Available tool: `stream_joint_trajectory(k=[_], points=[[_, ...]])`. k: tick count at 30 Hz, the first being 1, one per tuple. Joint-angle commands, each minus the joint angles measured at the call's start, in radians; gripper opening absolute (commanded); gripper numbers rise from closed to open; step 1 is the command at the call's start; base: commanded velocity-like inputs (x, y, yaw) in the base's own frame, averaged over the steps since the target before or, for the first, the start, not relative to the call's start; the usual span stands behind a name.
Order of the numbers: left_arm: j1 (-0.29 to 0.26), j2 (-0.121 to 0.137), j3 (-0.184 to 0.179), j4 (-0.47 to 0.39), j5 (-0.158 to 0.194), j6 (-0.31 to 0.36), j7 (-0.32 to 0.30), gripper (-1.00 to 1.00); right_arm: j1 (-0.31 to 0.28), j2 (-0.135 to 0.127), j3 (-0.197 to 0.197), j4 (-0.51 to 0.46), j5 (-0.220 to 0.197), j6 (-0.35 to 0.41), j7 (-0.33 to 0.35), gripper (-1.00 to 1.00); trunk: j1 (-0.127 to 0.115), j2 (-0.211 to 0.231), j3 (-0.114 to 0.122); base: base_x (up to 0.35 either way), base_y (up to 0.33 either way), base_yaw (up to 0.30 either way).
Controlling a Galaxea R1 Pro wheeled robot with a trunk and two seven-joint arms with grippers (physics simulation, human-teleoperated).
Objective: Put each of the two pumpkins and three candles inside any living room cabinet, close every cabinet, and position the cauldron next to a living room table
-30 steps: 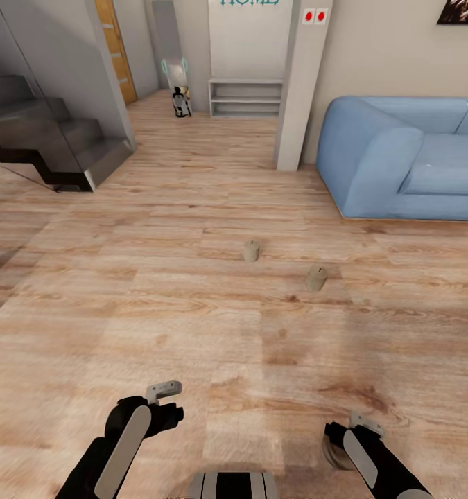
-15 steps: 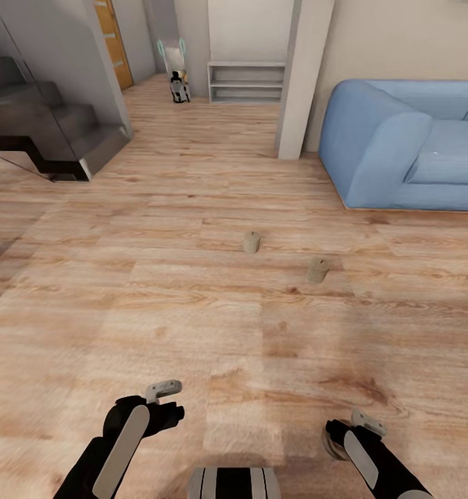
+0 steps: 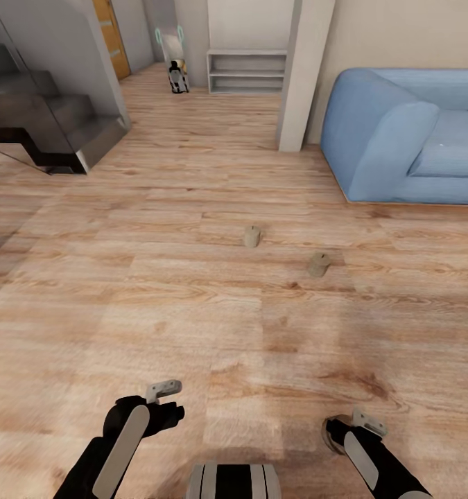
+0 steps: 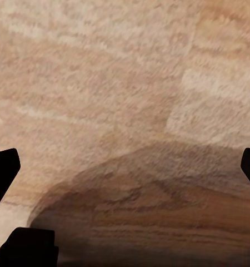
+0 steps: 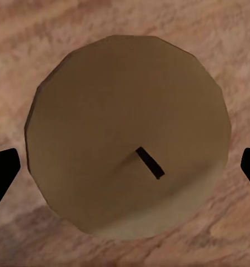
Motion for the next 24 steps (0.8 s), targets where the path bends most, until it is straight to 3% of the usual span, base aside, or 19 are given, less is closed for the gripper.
stream_joint_trajectory(k=[1,24], points=[[0.000,0.000,0.000,-0.001,0.010,0.002,0.010,1.00,0.000,-0.001,0.004,-0.002,-0.006,0.005,-0.007,1.00,0.000,0.000,-0.001,0.000,0.000,0.000],[0.000,0.000,0.002,-0.001,0.011,0.002,0.010,1.00,0.001,0.001,0.009,-0.001,-0.006,-0.017,-0.007,1.00,0.002,-0.002,-0.024,0.000,0.000,0.000]])
